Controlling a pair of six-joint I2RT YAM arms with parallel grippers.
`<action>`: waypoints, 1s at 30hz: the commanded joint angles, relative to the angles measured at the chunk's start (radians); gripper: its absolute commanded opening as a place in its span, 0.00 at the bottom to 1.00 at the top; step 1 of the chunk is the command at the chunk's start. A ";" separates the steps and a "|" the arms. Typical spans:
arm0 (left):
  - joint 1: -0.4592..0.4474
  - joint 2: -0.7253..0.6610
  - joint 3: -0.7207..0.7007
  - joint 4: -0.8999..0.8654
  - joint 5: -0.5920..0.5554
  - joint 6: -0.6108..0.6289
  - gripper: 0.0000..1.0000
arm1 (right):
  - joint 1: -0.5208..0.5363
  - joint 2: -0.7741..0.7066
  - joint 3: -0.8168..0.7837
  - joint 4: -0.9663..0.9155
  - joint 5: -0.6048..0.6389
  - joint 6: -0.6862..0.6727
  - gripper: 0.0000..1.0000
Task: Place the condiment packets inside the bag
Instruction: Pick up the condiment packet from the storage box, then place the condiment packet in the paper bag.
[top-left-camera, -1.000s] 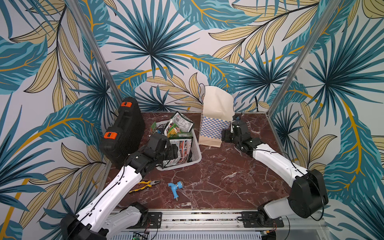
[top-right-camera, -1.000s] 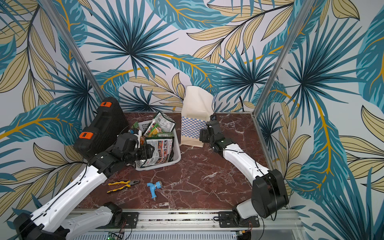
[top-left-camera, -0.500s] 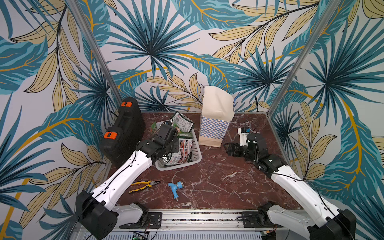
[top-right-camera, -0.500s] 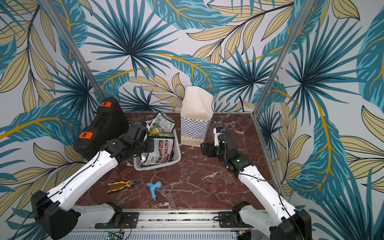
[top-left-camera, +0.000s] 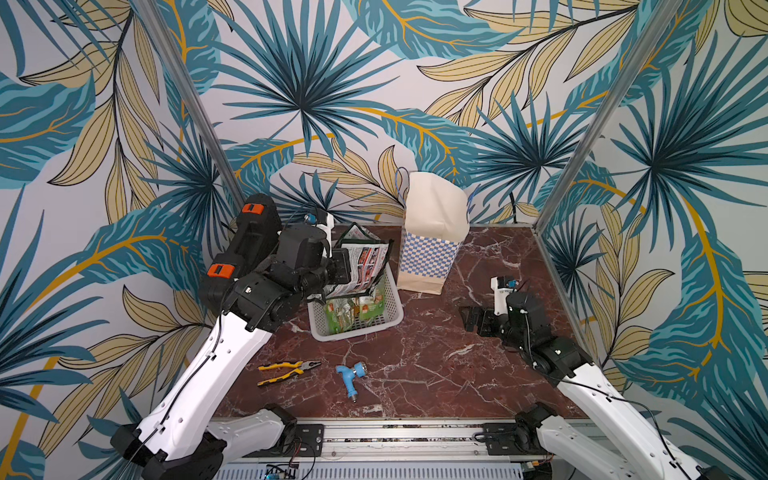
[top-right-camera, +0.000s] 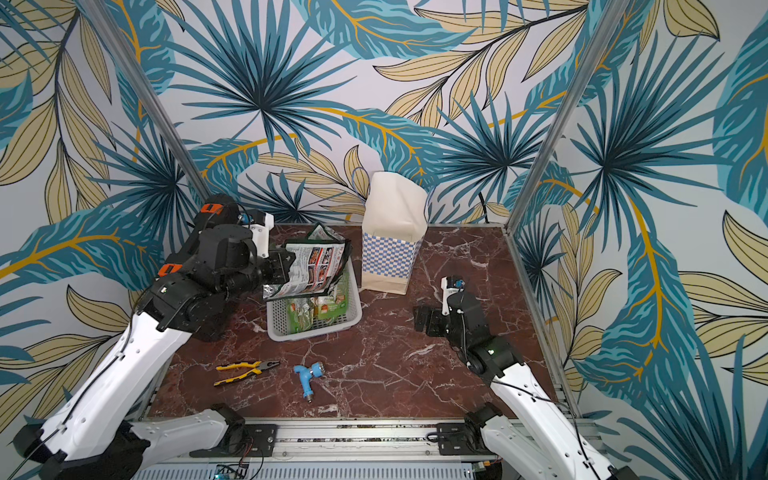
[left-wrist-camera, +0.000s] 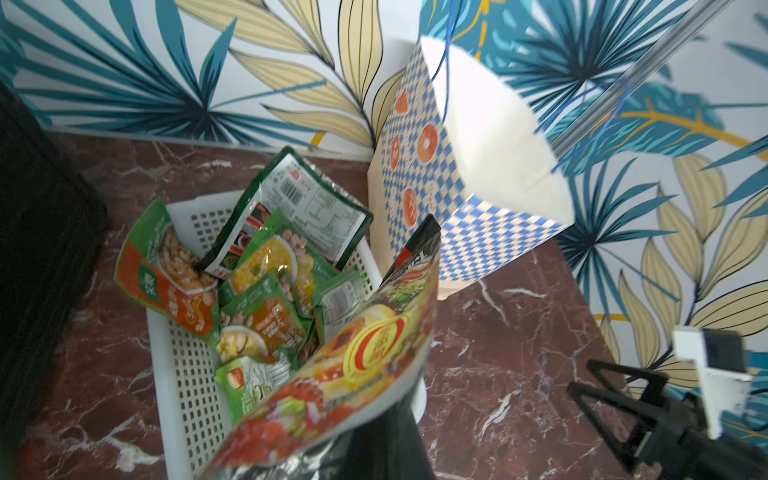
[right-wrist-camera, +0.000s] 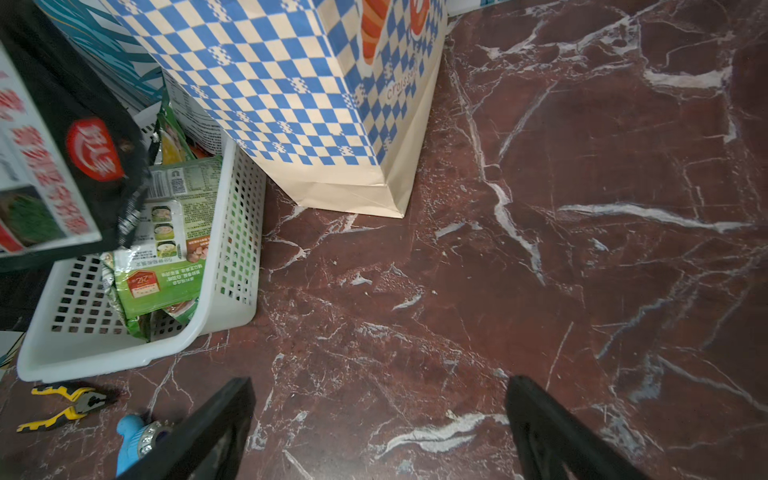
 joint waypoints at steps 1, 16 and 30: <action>-0.003 -0.011 0.157 0.074 0.020 0.004 0.00 | 0.002 -0.031 -0.034 -0.027 0.034 0.022 0.99; -0.008 0.140 0.299 0.502 0.134 -0.167 0.00 | 0.003 -0.082 -0.058 -0.053 0.057 0.075 0.99; -0.176 0.394 0.451 0.657 -0.192 -0.200 0.00 | 0.002 -0.155 -0.059 -0.116 0.080 0.078 0.99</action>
